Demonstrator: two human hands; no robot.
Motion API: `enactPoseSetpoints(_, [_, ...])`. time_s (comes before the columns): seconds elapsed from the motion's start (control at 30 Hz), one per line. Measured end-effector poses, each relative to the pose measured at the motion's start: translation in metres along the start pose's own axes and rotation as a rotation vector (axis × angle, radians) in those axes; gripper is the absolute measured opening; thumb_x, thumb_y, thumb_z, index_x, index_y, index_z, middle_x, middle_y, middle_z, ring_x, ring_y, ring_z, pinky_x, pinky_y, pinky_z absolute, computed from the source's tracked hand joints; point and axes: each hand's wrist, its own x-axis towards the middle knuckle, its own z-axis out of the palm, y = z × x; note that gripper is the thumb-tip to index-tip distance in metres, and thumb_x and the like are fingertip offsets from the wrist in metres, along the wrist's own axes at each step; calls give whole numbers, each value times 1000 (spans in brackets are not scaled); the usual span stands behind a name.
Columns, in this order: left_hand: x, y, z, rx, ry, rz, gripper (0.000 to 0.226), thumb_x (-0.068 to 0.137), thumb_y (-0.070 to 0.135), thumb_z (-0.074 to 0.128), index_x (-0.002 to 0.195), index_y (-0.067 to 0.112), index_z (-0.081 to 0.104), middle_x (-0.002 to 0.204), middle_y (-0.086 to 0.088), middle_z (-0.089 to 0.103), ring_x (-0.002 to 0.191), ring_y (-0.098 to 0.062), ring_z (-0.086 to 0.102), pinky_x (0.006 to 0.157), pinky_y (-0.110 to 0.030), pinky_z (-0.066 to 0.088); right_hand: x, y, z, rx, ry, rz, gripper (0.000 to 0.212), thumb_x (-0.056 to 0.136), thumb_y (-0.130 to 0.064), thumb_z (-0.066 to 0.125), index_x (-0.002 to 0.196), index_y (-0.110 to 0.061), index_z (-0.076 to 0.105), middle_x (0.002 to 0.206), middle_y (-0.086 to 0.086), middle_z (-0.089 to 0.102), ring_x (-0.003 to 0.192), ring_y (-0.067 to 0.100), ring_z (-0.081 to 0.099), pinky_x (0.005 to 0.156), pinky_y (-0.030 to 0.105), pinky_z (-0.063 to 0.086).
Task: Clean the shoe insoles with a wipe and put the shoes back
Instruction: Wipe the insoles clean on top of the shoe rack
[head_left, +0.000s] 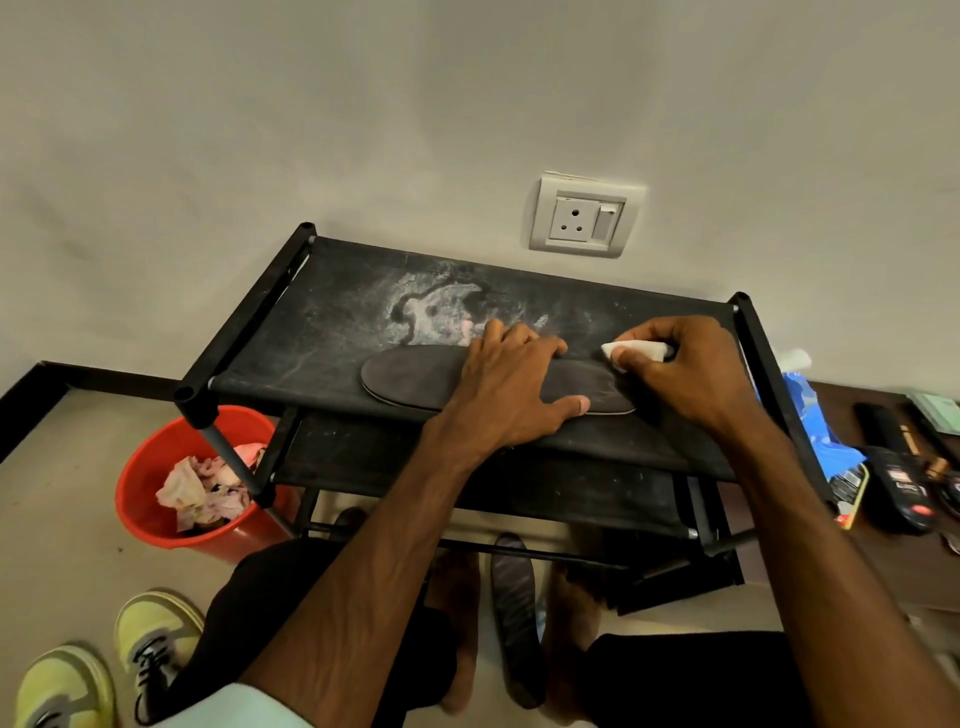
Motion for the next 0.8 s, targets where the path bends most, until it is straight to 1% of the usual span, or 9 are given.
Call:
enactPoseSetpoints(0.13, [0,-1,3,-14,-10,-4,67,84,68,61,140,33,50,140,0,49,128,-23,36,107,-40,33,2,1,-2,-3,7,-4,6,89,-26,79,94,-24,79,82,-10,71,73,2,65,60,12,46])
enactPoseSetpoints(0.23, [0,-2,3,-27,-8,-13,67,83,68,62,139,34,51,139,0,49,128,-23,36,108,-40,32,3,2,-1,-45,-23,4,4,89,-24,79,93,-24,80,80,-7,72,70,2,64,53,5,42])
enactPoseSetpoints(0.3, [0,-2,5,-35,-6,-18,66,83,68,63,138,34,52,138,0,50,128,-23,36,108,-40,32,4,3,-2,-92,-55,12,5,89,-24,79,94,-25,81,80,-3,73,71,3,64,54,5,41])
enactPoseSetpoints(0.33, [0,-2,5,-40,-5,-20,66,83,68,63,138,34,52,138,0,50,127,-23,36,108,-40,32,5,4,-1,-114,-68,18,6,89,-24,79,94,-26,81,82,-1,74,72,4,65,58,10,45])
enactPoseSetpoints(0.4, [0,-2,6,-48,-6,-24,65,82,68,64,138,34,53,138,0,50,127,-23,36,107,-40,32,7,4,0,-146,-88,34,8,88,-24,79,95,-27,81,88,3,76,80,14,68,71,27,56])
enactPoseSetpoints(0.47, [0,-3,7,-49,-8,-29,65,82,68,64,138,34,53,138,0,49,128,-23,35,107,-40,32,9,2,4,-185,-107,42,9,88,-23,78,95,-26,81,92,5,76,85,19,69,82,40,60])
enactPoseSetpoints(0.63, [1,-4,8,-46,-9,-30,65,82,68,65,137,34,54,136,0,50,125,-23,35,106,-39,32,11,-10,21,-178,-139,-18,9,87,-22,78,94,-27,82,85,3,77,76,16,70,78,40,62])
enactPoseSetpoints(0.7, [2,-4,8,-43,-16,-32,65,82,68,65,137,35,54,135,0,50,124,-23,35,104,-39,32,11,-16,29,-162,-155,-75,10,87,-22,79,96,-26,82,90,3,79,77,14,71,78,37,62])
enactPoseSetpoints(0.8, [1,-5,8,-61,-28,-40,65,81,69,65,136,37,54,134,0,51,123,-23,36,102,-39,34,11,-19,31,-155,-178,-95,12,87,-26,80,98,-29,82,95,-1,79,82,14,71,81,39,62])
